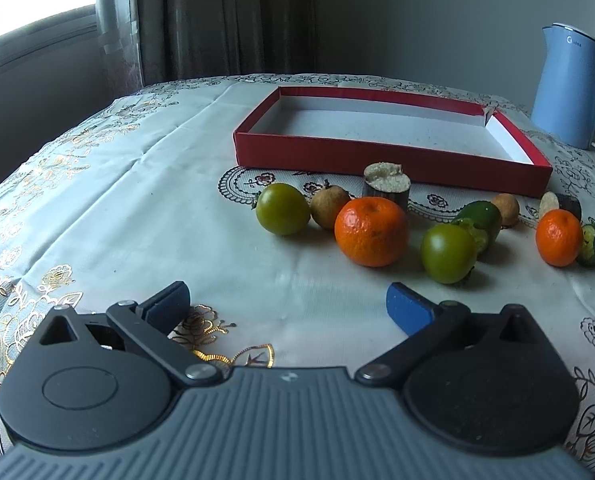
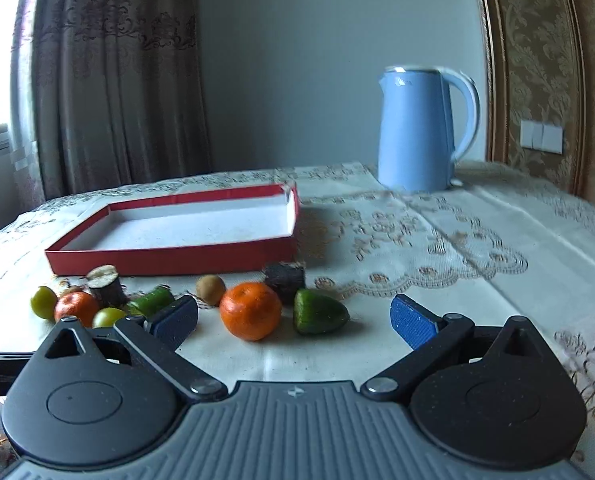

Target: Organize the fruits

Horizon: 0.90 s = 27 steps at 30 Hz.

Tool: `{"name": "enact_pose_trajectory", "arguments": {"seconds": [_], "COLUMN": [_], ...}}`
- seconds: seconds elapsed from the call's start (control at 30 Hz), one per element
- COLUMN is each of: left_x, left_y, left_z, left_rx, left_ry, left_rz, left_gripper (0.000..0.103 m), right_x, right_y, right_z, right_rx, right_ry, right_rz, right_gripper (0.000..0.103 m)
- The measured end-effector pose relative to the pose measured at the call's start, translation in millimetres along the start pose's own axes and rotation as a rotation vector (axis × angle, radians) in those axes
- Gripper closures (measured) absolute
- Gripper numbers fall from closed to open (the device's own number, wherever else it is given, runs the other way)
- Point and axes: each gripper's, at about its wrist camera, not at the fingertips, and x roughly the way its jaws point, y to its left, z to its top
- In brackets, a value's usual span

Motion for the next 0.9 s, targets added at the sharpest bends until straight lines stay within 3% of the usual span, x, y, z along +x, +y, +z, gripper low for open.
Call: {"name": "enact_pose_trajectory", "arguments": {"seconds": [0.27, 0.9], "left_x": [-0.1, -0.1], "left_y": [0.3, -0.2], "left_z": [-0.7, -0.5], "left_rx": [0.0, -0.001], "left_ry": [-0.003, -0.003], "left_rz": [-0.002, -0.002], "left_gripper": [0.0, 0.0], "right_x": [10.3, 8.2], "right_y": [-12.0, -4.1], "right_z": [0.1, -1.2], "right_rx": [0.078, 0.032], "right_ry": [0.051, 0.046], "right_rz": [0.027, 0.017], "right_gripper": [0.0, 0.0]}}
